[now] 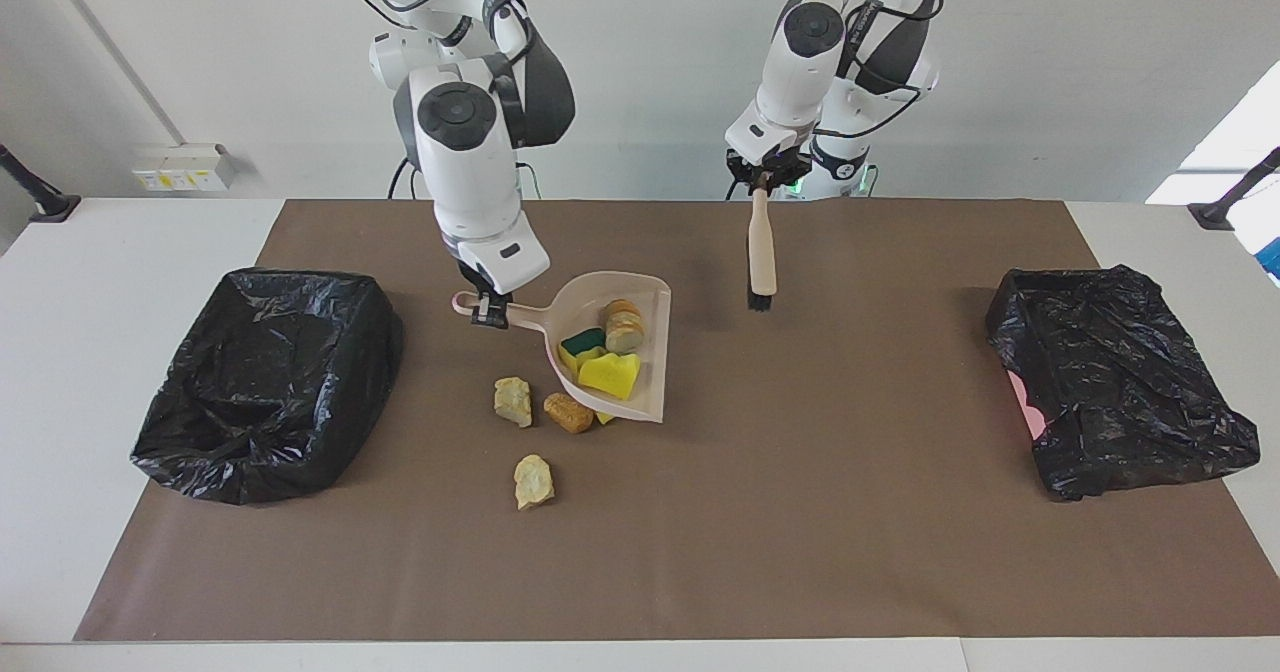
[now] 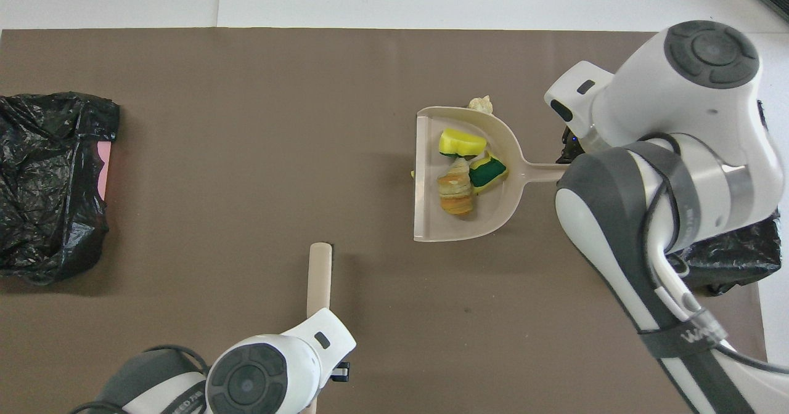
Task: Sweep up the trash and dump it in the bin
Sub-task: 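Carry the dustpan to the black bag while the left gripper sets the brush down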
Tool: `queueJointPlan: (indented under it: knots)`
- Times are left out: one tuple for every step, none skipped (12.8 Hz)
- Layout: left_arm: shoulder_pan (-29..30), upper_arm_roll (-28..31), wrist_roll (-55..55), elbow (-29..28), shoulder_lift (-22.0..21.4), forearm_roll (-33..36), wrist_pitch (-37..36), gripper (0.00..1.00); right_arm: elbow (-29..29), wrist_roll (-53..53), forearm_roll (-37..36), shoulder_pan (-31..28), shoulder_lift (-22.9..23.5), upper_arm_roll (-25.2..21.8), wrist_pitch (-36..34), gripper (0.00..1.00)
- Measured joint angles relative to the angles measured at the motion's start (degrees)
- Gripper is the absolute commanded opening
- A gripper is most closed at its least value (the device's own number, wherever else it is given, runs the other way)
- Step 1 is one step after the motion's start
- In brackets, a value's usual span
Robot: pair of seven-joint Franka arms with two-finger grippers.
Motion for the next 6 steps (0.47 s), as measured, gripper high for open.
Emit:
queueJointPlan:
  knots:
    - [-2.0,-0.1,-1.6,-1.7,0.7,-0.1,2.7,0.0,0.2,-3.0,0.0,-1.8,-0.5,0.0,-0.6,0.0]
    - [-3.4,-0.1,-3.2,-2.8,1.5,-0.2,4.8,0.0,0.5,-6.2,0.0,-3.7,-0.9,-0.1,-1.4,0.0]
    - [-4.1,-0.1,-5.1,-3.3,2.5,-0.3,6.5,0.0,0.8,-9.2,0.0,-5.4,-1.2,-0.1,-2.1,0.0]
    - [-4.7,0.0,-6.9,-3.5,3.8,-0.4,8.8,0.0,1.1,-12.2,0.0,-7.1,-1.4,-0.2,-2.6,0.0]
    - [-5.6,0.0,-8.3,-3.5,5.5,-0.4,11.4,0.0,1.4,-15.8,0.0,-9.2,-1.4,-0.2,-3.0,0.0]
    - [-6.2,0.0,-9.1,-3.5,6.7,-0.4,12.8,0.0,1.6,-19.5,0.0,-11.2,-1.4,-0.3,-3.1,0.0]
